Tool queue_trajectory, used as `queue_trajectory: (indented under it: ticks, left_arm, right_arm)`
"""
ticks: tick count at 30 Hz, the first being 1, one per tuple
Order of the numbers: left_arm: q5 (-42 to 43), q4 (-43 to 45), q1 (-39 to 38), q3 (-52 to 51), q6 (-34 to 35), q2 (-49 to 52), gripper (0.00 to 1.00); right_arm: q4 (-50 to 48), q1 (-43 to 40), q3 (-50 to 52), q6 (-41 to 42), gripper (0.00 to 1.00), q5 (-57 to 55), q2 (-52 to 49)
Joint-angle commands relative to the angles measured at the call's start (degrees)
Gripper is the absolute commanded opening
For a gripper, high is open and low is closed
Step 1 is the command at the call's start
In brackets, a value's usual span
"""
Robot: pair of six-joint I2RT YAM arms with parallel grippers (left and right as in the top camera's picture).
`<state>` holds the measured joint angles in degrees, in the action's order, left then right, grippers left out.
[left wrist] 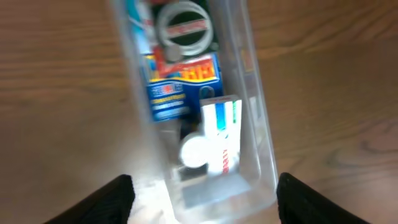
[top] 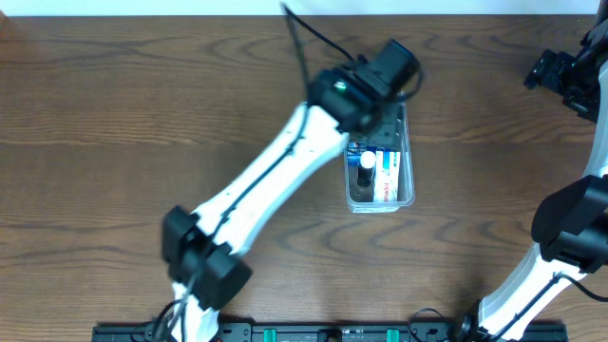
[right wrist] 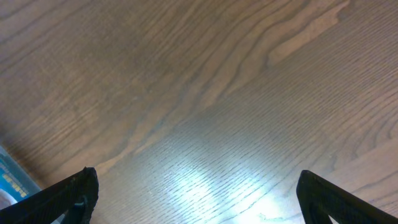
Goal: Pack container
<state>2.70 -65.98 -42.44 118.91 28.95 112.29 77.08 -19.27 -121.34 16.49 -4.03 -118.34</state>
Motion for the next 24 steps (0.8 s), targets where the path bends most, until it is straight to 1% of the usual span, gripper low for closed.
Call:
queue_trajectory:
  ticks: [1, 7, 10, 14, 19, 20, 21, 24]
  left_arm:
    - [-3.8, -3.6, 2.6, 1.3, -1.6, -8.5, 0.75]
    - [-12.6, -14.3, 2.4, -0.6, -4.1, -19.1, 0.75]
    - [-13.6, -14.5, 1.1, -5.2, -4.3, -25.6, 0.76]
    - [-14.0, -8.7, -1.6, -16.6, -4.3, -37.5, 0.75]
    - [-14.2, 5.7, -3.9, -36.3, -3.4, -54.9, 0.76]
    - [-14.2, 7.5, -3.9, -39.2, -3.3, -57.5, 0.94]
    - [-14.2, 9.3, -3.9, -42.1, -3.4, -60.1, 0.98]
    - [-14.1, 10.2, -3.9, -47.7, -3.4, -65.8, 0.98]
  right_arm:
    - [0.1, -0.2, -0.3, -0.3, 0.99, 0.0, -0.3]
    - [0.1, -0.2, -0.2, -0.2, 0.99, 0.0, -0.3]
    - [0.1, -0.2, -0.2, -0.3, 0.99, 0.0, -0.3]
    - [0.1, -0.2, -0.2, -0.2, 0.99, 0.0, -0.3]
    - [0.1, -0.2, -0.2, -0.2, 0.99, 0.0, -0.3]
    - [0.1, -0.2, -0.2, -0.3, 0.99, 0.0, -0.3]
    - [0.1, -0.2, -0.2, -0.3, 0.99, 0.0, -0.3]
    - [0.1, -0.2, -0.2, -0.2, 0.99, 0.0, -0.3]
